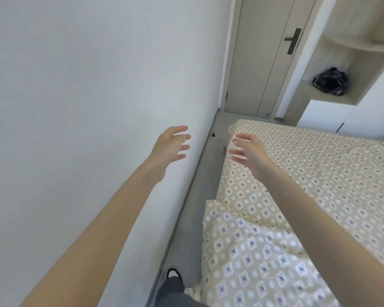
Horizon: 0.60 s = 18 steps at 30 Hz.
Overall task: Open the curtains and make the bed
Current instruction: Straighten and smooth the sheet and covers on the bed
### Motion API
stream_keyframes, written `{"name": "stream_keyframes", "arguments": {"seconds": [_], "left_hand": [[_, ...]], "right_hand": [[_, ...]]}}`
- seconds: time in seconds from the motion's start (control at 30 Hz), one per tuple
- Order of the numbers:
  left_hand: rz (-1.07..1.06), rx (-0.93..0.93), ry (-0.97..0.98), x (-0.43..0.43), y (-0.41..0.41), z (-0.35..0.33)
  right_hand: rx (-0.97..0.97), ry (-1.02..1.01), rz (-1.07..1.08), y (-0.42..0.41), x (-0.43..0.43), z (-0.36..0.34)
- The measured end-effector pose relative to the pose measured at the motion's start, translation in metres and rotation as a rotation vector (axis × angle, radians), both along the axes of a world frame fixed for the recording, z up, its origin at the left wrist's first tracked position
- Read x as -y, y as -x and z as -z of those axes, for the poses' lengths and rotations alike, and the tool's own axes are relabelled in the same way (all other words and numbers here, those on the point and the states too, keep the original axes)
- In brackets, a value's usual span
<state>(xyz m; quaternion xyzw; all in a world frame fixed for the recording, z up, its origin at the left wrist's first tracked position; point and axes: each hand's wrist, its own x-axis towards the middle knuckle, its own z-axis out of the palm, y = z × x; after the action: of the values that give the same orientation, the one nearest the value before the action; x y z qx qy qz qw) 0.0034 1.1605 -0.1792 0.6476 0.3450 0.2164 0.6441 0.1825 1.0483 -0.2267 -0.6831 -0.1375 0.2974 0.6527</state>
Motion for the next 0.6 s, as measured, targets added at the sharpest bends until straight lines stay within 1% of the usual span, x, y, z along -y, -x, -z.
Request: {"name": "stream_keyframes", "arguments": {"seconds": [0.17,0.33,0.37,0.4,0.47,0.53,0.6], "left_hand": [[0.062,-0.029,0.003,-0.047,-0.061,0.008],[0.144,-0.041,0.015,-0.111,-0.178,0.010],[0.133,-0.034,0.016,-0.114,-0.185,0.011],[0.157,-0.028,0.024,-0.131,-0.225,0.007],[0.171,0.003,0.037,-0.145,-0.264,0.006],[0.214,0.017,0.074,-0.160,-0.322,0.004],[0.236,0.023,0.115,-0.170,-0.363,0.006]], "right_hand": [[-0.046,-0.024,0.039,-0.043,-0.044,0.015],[-0.015,0.002,0.114,-0.134,-0.093,0.018],[-0.004,0.015,0.117,-0.136,-0.093,0.020],[-0.001,0.028,0.152,-0.167,-0.106,0.018],[0.009,0.033,0.172,-0.194,-0.115,0.017],[0.012,0.046,0.232,-0.237,-0.124,0.015],[0.003,0.058,0.281,-0.265,-0.126,0.014]]}}
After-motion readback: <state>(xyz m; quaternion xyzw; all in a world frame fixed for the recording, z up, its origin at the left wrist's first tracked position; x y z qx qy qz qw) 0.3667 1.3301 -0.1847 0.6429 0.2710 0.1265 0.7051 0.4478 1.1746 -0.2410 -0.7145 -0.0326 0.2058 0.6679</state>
